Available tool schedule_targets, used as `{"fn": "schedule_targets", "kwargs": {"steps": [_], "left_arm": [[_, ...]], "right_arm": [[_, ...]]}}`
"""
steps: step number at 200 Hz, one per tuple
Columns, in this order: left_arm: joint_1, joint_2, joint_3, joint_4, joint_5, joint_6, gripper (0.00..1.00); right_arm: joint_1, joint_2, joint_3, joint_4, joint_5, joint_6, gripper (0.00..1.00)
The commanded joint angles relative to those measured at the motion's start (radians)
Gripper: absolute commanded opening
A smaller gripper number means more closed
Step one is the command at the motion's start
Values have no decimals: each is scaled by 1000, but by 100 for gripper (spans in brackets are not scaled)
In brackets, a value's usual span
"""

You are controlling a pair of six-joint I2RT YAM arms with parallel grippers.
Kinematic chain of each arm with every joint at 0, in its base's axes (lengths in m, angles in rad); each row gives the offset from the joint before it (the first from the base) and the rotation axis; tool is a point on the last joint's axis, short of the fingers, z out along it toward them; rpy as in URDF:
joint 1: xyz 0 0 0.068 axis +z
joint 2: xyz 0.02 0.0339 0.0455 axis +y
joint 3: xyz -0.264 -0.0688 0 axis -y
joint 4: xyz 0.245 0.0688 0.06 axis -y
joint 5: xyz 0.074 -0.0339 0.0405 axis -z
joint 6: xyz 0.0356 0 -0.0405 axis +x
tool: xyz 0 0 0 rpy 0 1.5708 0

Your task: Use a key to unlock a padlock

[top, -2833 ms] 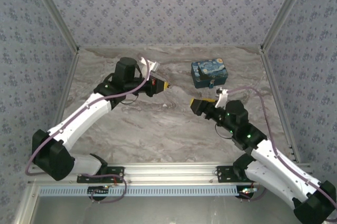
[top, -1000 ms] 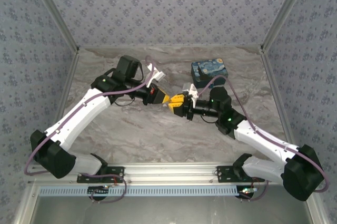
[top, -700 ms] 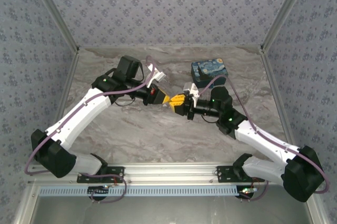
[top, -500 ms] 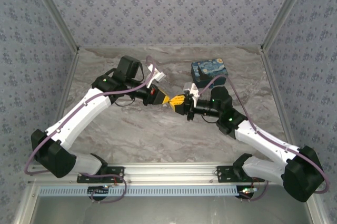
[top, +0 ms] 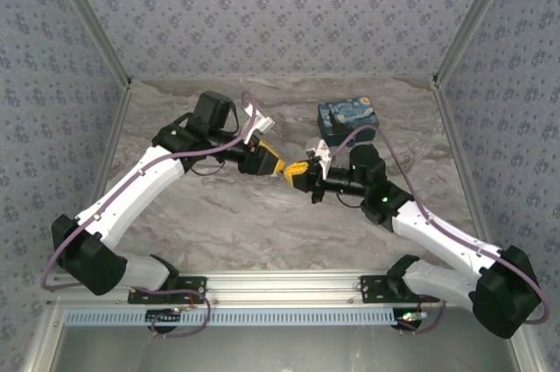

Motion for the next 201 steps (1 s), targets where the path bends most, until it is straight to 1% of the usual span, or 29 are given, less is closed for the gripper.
{"fn": "schedule_targets", "kwargs": {"steps": [1,14,30,51,67,90,116,138,160,176,201], "left_arm": [[13,-20,-14,92,-53,-65,59],[21,-24,-29,140,-95,-113,65],[24,-12,-38,180,-194,-167,73],[26,58,-26,215,-301,-250,77],[25,144,1,259,-334,-329,80],[23,309,95,282,-351,-434,83],[2,486,242,270,-374,-488,83],[-14,618,369,261,-374,-525,83],[-28,740,497,243,-356,-578,83],[-37,825,595,215,-350,-593,83],[-44,942,735,179,-353,-626,80]], "right_arm": [[-4,-78,-21,-74,125,58,0],[-4,-126,-47,-97,188,92,0],[-4,-185,-65,-154,247,137,0],[10,-265,-71,-246,339,192,0],[22,-328,-66,-323,428,235,0],[44,-398,-37,-427,514,282,0],[55,-450,-4,-531,592,348,0],[58,-475,2,-570,606,384,0],[60,-491,-18,-560,590,412,0],[59,-495,-27,-560,586,425,0],[62,-506,-37,-565,599,437,0]]}}
